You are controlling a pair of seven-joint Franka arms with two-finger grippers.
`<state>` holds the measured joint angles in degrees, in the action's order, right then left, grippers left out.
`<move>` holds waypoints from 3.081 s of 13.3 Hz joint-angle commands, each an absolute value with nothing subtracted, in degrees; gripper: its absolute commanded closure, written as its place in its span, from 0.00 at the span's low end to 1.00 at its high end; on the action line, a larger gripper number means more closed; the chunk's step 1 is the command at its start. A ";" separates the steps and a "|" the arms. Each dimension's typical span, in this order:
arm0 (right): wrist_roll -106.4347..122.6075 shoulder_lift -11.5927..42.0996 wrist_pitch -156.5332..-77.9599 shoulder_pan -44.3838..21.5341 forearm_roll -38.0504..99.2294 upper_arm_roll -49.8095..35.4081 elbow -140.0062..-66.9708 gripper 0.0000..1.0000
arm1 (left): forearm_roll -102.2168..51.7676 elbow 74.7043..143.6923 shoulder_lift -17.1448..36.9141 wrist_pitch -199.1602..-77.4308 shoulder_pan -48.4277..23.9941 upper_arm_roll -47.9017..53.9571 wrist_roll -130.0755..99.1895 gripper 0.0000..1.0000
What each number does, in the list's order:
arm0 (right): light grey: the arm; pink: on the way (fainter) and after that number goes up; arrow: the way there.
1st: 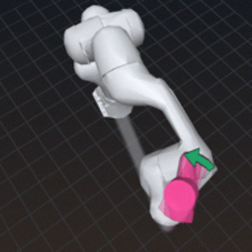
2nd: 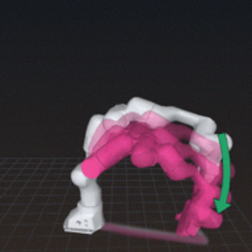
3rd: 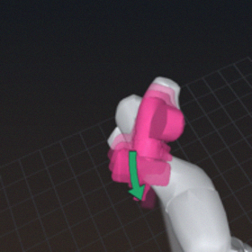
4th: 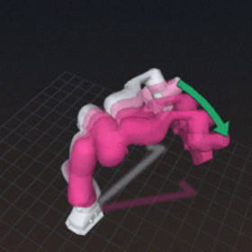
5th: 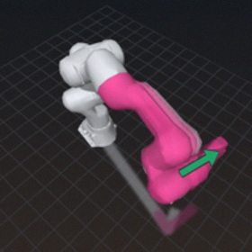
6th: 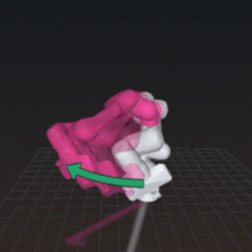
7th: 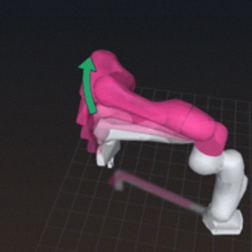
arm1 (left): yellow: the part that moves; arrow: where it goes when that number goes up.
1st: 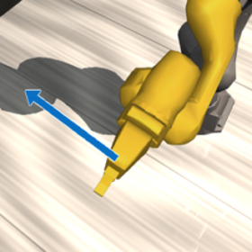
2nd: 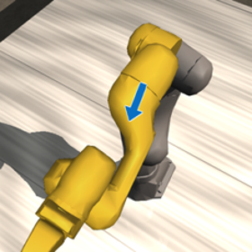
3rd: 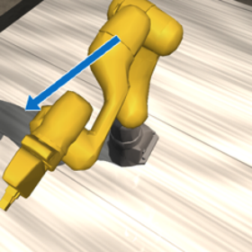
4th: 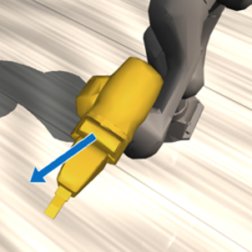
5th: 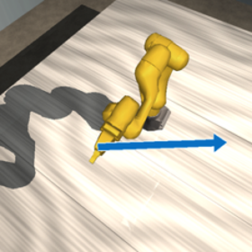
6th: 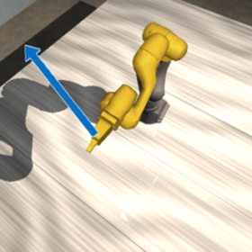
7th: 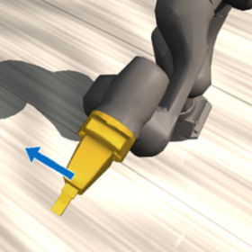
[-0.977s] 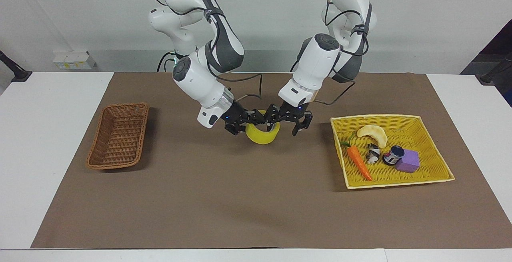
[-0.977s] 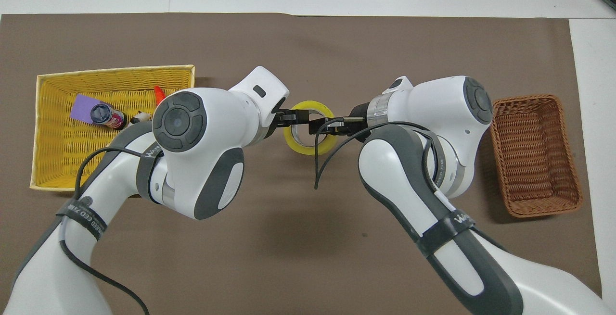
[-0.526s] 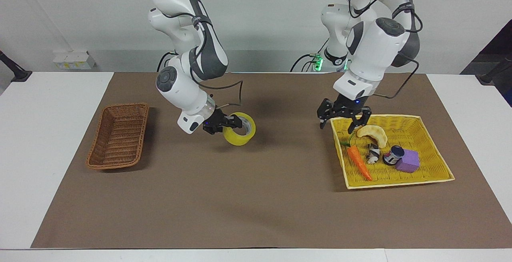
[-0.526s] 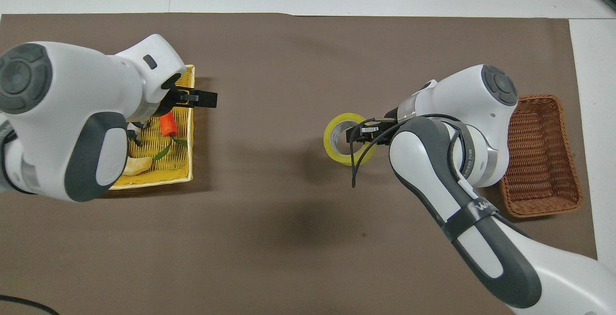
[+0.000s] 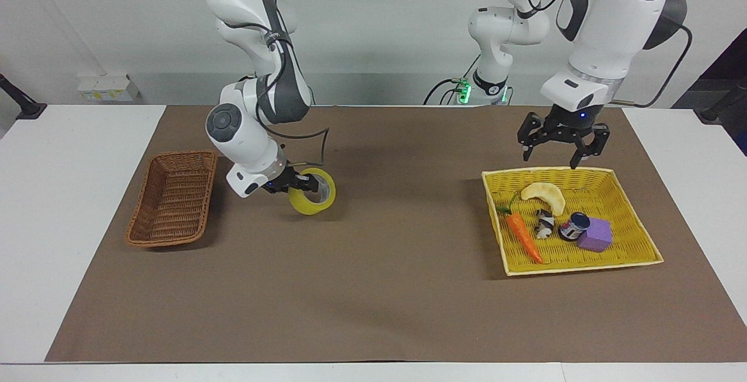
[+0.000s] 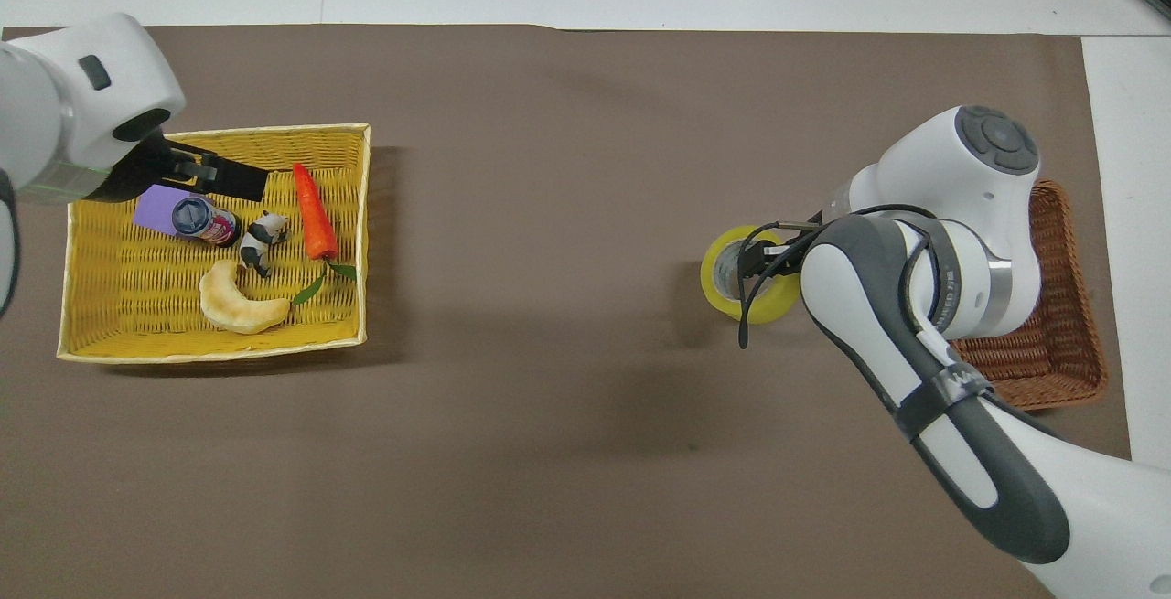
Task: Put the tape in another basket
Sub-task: 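Carry the tape with the right gripper while the left gripper withdraws, then lower the tape into the wicker basket and open the right gripper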
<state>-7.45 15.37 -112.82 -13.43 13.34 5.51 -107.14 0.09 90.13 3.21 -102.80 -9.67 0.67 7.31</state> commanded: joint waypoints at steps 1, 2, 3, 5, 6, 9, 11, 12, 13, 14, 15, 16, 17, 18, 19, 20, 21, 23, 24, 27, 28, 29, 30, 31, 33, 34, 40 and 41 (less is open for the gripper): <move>-8.79 13.97 -110.32 -10.12 7.85 4.92 -106.45 1.00 | 1.41 85.00 3.26 -95.82 -6.87 1.05 10.28 0.00; -8.70 14.15 -108.21 -8.11 5.13 4.83 -103.91 1.00 | 1.32 84.99 2.38 -95.54 -6.16 0.97 10.89 0.00; -8.27 14.06 -106.37 -5.91 3.53 4.83 -102.58 1.00 | 1.23 85.08 1.68 -95.71 -5.98 1.05 11.33 0.00; -8.00 13.80 -104.34 -3.52 -0.24 4.92 -101.43 1.00 | 1.06 85.69 1.15 -95.54 -4.40 1.23 13.26 0.00; -8.00 13.80 -103.80 -2.65 -3.66 4.83 -101.43 1.00 | 1.05 85.95 0.97 -95.36 -4.39 1.23 13.62 0.00; -8.00 13.71 -102.74 0.78 -12.09 5.01 -101.34 1.00 | 0.97 86.83 0.35 -95.10 -3.17 1.23 13.71 0.00; -7.21 13.62 -103.36 3.86 -15.54 5.01 -101.43 1.00 | 0.53 87.45 0.00 -95.10 -2.37 1.23 14.15 0.00; -6.95 13.62 -103.62 4.22 -17.73 5.01 -101.43 1.00 | 0.53 87.63 -0.09 -95.10 -2.20 1.23 14.50 0.00; -6.77 13.45 -103.97 5.70 -18.54 5.01 -101.86 1.00 | 0.53 87.80 -0.09 -95.10 -1.94 1.23 14.50 0.00; -4.77 12.84 -105.11 7.98 -18.37 4.84 -103.17 1.00 | 0.53 87.80 -0.17 -94.84 -1.67 1.14 14.41 0.00; -1.96 12.22 -107.29 8.52 -18.28 4.92 -106.40 1.00 | 0.53 87.80 -0.18 -93.96 -0.97 1.23 14.33 0.00; -1.32 12.13 -109.92 8.79 -18.19 5.01 -109.05 0.88 | 0.53 87.80 -0.35 -93.00 -0.62 1.14 14.24 0.00; -0.97 11.69 -111.34 10.18 -18.28 4.92 -110.81 0.26 | 0.35 87.72 -0.44 -92.03 -0.53 1.23 13.98 0.00; 0.08 11.43 -111.79 10.63 -18.37 4.92 -111.61 0.00 | 0.26 87.63 -0.44 -91.33 -0.53 1.14 13.80 0.00; 0.87 11.43 -111.45 10.29 -18.37 4.92 -111.36 0.00 | 0.26 87.28 -0.44 -90.71 -0.61 1.14 13.71 0.00; 0.79 11.60 -111.27 10.11 -18.46 4.92 -110.84 0.00 | 0.09 86.84 -0.44 -89.66 -0.62 1.14 13.62 0.00; 0.62 11.95 -111.18 9.67 -18.54 4.83 -110.05 0.00 | -0.96 86.31 -0.35 -88.69 -0.62 0.97 13.45 0.00; 0.79 11.78 -111.09 9.06 -18.63 4.75 -109.08 0.00 | -2.54 85.52 -0.35 -86.06 -0.44 0.88 13.10 0.00; 0.88 11.52 -111.01 8.97 -18.63 4.57 -108.29 0.00 | -2.20 85.08 -0.35 -85.78 -0.44 0.79 13.10 0.00; 0.53 11.34 -110.92 8.62 -17.58 3.26 -103.73 0.00 | -1.85 85.34 -1.40 -86.48 -0.53 -0.17 13.62 0.00; 0.53 11.34 -110.92 8.27 -17.40 2.29 -102.14 0.00 | -1.85 85.78 -1.75 -86.48 -0.53 -0.18 13.45 0.00; -0.08 11.42 -110.74 8.09 -16.01 1.42 -99.95 0.00 | -1.85 85.78 -1.76 -86.57 -0.53 -0.18 13.45 0.00; -1.04 11.34 -110.57 8.17 -13.47 -0.07 -98.37 0.00 | -1.85 85.69 -1.76 -86.57 -0.61 -0.18 13.45 0.00; -1.32 11.08 -109.96 8.17 -11.53 -0.17 -96.70 0.00 | -1.85 85.69 -1.76 -86.49 -0.79 -0.09 13.45 0.00; -0.88 9.94 -107.51 8.17 -6.18 -0.26 -92.66 0.00 | -1.85 85.69 -1.76 -86.48 -1.05 -0.09 13.45 0.00; -0.36 9.50 -104.88 8.17 -4.50 -1.05 -90.29 0.00 | -1.93 85.69 -1.76 -86.57 -0.97 -0.09 13.45 0.00; 1.31 7.13 -89.84 8.17 -4.04 -5.53 -83.50 0.00 | -1.85 85.69 -1.76 -86.57 -0.70 -0.09 13.45 0.00; 1.93 6.51 -87.56 8.17 -3.96 -5.97 -83.32 0.00 | -1.85 85.69 -1.76 -86.49 -0.70 -0.09 13.45 0.00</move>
